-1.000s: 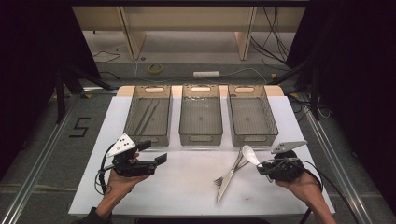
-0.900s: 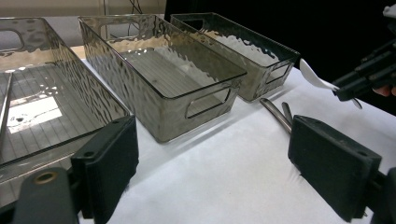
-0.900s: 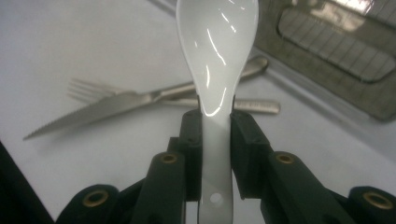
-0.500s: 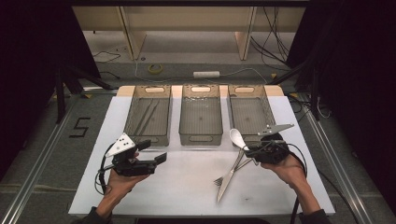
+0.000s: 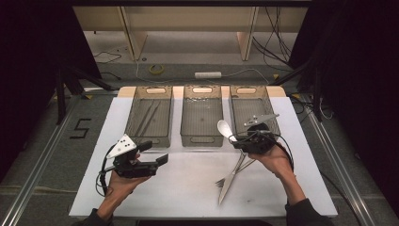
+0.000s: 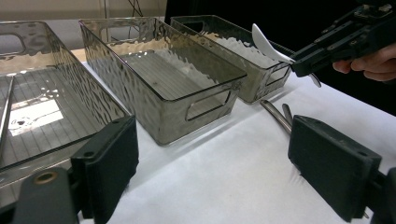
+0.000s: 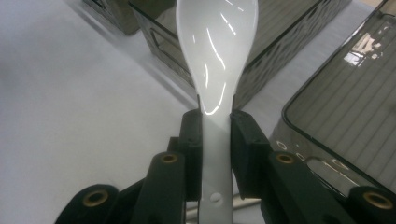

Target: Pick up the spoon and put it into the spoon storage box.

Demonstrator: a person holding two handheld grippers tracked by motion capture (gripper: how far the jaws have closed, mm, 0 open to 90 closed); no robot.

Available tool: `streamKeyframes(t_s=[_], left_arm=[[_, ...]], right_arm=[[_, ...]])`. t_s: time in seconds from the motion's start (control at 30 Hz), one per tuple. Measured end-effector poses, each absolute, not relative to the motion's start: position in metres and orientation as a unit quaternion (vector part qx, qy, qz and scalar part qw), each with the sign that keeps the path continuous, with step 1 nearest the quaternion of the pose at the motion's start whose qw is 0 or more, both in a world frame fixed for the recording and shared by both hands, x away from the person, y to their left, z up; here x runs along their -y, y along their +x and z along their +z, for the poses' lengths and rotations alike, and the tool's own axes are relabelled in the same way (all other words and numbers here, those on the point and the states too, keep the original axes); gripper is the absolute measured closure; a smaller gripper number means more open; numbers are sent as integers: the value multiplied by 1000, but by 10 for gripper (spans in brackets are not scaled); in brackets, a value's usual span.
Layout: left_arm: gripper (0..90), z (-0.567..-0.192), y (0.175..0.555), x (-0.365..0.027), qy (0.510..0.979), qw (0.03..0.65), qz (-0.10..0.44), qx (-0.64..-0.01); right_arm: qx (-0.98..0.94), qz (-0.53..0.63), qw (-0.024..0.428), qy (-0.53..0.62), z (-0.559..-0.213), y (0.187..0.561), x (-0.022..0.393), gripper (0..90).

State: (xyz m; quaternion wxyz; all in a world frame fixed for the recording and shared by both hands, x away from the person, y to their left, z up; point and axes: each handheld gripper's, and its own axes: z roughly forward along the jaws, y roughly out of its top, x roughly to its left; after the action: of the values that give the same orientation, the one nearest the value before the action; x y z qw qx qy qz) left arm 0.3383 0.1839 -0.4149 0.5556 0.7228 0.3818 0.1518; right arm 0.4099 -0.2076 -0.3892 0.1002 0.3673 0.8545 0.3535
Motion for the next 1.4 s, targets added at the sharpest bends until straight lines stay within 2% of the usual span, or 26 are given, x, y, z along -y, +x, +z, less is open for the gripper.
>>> streamKeyframes(t_s=[1.4], left_arm=[[159, -414, 338, -183, 723, 559, 153, -376]], right_arm=[[-845, 361, 101, 382, -371, 484, 138, 762]])
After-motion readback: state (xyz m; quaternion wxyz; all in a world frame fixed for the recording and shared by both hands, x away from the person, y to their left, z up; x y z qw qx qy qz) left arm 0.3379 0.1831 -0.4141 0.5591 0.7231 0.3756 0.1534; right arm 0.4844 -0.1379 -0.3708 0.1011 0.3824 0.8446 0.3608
